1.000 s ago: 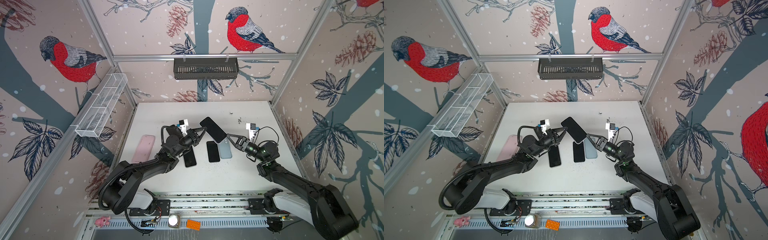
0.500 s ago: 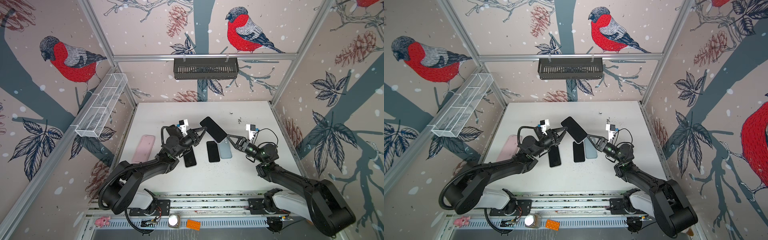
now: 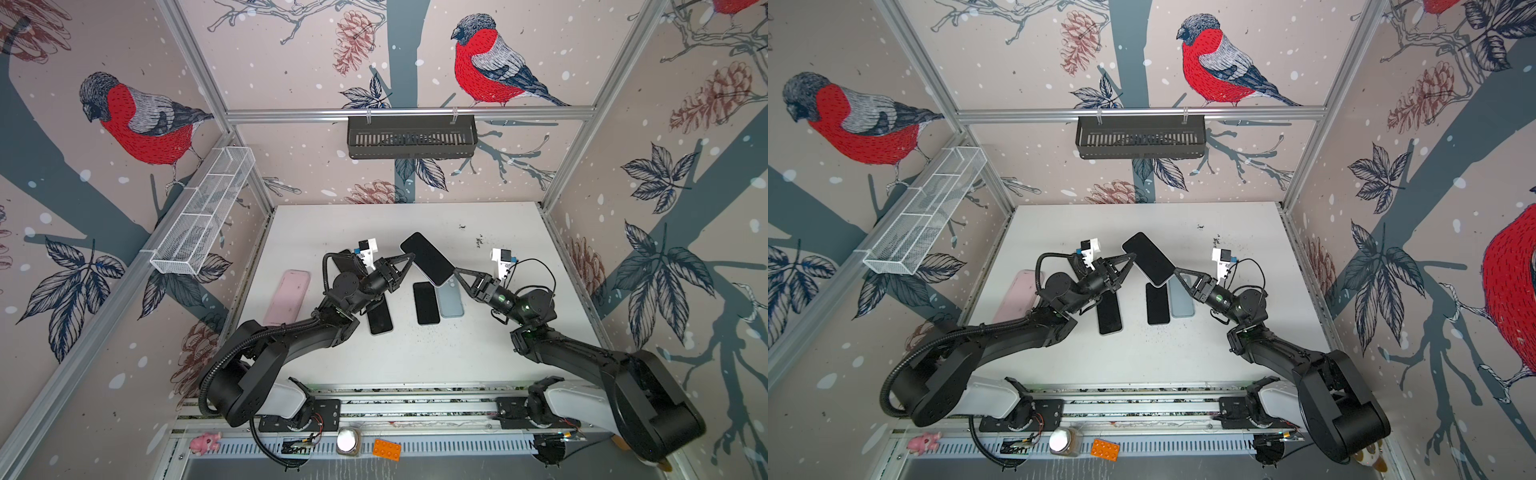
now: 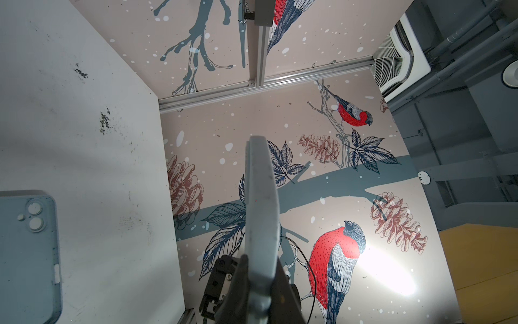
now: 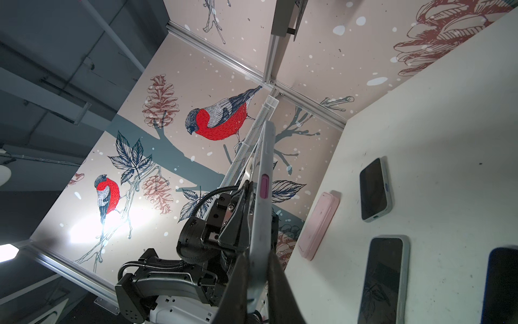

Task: Take the phone out of the phone case
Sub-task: Remove the phone case from the phone.

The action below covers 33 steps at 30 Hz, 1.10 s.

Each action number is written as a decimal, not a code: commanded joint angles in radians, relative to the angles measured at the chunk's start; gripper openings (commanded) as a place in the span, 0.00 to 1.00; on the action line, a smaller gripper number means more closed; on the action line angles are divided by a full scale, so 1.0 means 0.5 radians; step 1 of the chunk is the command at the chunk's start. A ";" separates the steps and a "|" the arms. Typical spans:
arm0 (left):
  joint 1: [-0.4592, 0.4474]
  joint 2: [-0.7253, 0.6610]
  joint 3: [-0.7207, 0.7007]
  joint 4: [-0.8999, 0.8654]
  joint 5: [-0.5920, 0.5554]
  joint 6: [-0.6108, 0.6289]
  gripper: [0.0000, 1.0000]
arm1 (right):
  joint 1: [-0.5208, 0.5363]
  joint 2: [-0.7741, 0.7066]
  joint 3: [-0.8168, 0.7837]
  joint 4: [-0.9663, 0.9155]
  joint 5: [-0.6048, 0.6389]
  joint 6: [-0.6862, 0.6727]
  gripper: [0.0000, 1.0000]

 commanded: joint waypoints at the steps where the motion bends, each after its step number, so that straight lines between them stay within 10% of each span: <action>1: -0.009 0.002 0.005 0.358 -0.025 -0.074 0.00 | 0.001 0.039 -0.015 0.225 0.006 0.087 0.13; 14: -0.078 0.118 0.027 0.738 -0.149 -0.149 0.00 | -0.023 0.519 0.025 1.075 0.191 0.739 0.12; 33: -0.096 0.314 0.080 1.040 -0.216 -0.230 0.00 | -0.030 0.577 0.181 1.076 0.402 0.919 0.15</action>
